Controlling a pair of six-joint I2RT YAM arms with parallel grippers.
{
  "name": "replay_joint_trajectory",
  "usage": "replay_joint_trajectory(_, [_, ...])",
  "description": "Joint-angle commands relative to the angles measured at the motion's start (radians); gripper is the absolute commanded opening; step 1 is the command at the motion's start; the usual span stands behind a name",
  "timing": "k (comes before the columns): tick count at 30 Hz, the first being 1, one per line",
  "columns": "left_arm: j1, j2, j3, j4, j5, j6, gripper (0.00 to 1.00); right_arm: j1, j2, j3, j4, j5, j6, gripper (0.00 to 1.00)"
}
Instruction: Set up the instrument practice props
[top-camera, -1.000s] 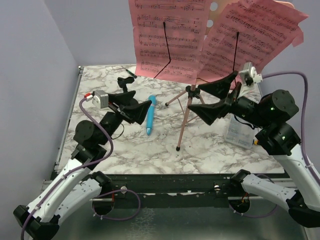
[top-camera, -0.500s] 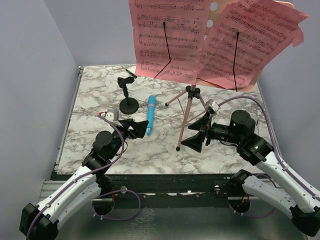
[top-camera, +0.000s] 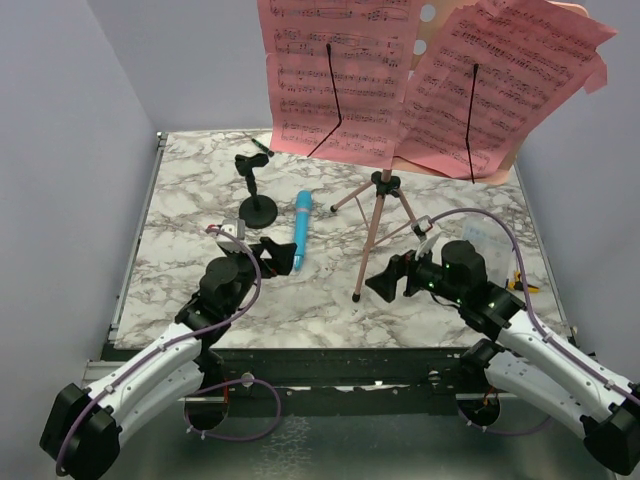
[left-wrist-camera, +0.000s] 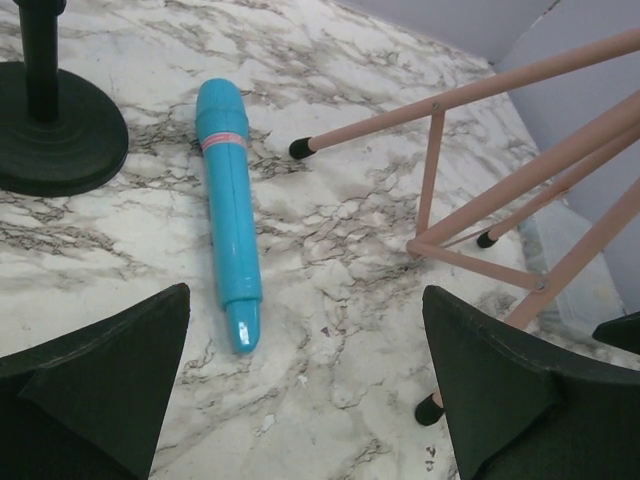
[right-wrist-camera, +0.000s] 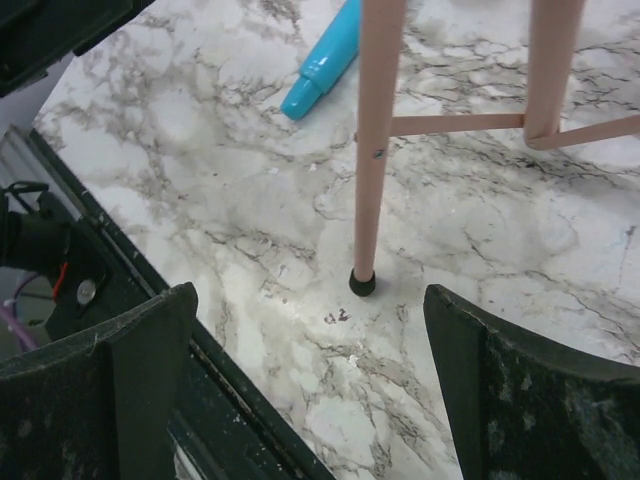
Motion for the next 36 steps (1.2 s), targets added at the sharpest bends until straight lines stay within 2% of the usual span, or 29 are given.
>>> replay_joint_trajectory(1, [0.000,0.080,0.026,0.019,-0.036,0.036,0.99,0.003,0.025,0.006,0.028,0.150,0.038,1.00])
replay_joint_trajectory(5, [0.009,0.161,0.068,0.029,-0.015,0.060,0.99,-0.009,0.025,0.004,0.039,0.174,0.039,1.00])
replay_joint_trajectory(8, [0.033,0.207,0.094,0.046,0.031,0.048,0.99,-0.058,0.042,0.006,0.051,0.124,0.042,1.00])
replay_joint_trajectory(14, [0.176,0.266,0.085,0.181,0.175,-0.064,0.99,-0.252,0.108,0.005,0.125,-0.087,0.075,1.00])
replay_joint_trajectory(17, [0.238,0.261,0.080,0.192,0.179,-0.091,0.99,-0.350,0.121,-0.005,0.148,-0.157,0.096,1.00])
replay_joint_trajectory(23, [0.337,0.201,0.001,0.218,0.071,-0.198,0.99,-0.605,0.127,-0.062,0.223,-0.283,0.142,1.00])
replay_joint_trajectory(28, [0.389,0.112,-0.086,0.218,-0.085,-0.254,0.99,-0.787,0.162,-0.116,0.320,-0.360,0.189,1.00])
replay_joint_trajectory(32, [0.399,0.040,-0.144,0.224,-0.227,-0.272,0.99,-0.836,0.186,-0.117,0.362,-0.336,0.197,1.00])
replay_joint_trajectory(36, [0.398,0.022,-0.186,0.297,-0.266,-0.230,0.99,-0.836,0.196,-0.106,0.363,-0.225,0.174,1.00])
